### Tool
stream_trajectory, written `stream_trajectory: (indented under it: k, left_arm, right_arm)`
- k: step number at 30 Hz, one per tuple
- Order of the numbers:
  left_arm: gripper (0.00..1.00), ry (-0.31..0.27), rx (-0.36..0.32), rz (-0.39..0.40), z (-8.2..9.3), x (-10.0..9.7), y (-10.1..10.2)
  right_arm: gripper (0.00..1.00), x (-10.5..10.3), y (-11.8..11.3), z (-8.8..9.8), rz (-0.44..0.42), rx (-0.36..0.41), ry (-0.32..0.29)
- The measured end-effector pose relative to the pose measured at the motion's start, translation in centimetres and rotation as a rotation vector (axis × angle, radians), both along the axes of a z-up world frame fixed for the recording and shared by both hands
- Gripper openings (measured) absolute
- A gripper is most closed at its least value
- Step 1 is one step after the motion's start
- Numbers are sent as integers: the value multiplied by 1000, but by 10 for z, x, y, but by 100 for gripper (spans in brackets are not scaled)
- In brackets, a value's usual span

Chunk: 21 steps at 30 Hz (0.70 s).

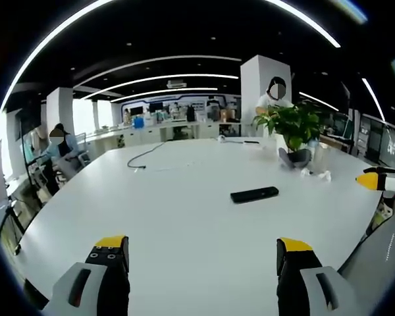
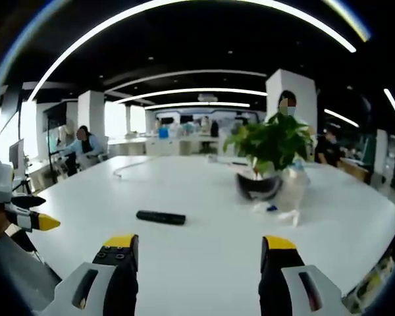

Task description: Press the specified remote control buttons in sequence, fully releasing each button before pressing the next.

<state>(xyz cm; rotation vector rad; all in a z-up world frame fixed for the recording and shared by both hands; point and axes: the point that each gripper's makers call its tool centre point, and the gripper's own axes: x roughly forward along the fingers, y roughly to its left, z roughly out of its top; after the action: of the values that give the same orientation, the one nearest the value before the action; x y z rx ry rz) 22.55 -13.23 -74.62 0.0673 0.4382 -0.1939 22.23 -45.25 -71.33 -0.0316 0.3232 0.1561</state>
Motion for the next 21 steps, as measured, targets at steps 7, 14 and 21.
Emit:
stream_trajectory:
  k: [7, 14, 21]
  left_arm:
    - [95, -17, 9, -17, 4, 0, -4]
    - [94, -32, 13, -23, 8, 2, -5]
    - [95, -28, -1, -48, 9, 2, -11]
  right_arm:
    - [74, 1, 0, 0, 5, -4, 1]
    - [74, 1, 1, 0, 6, -1, -1]
    - [73, 0, 0, 1, 9, -4, -3]
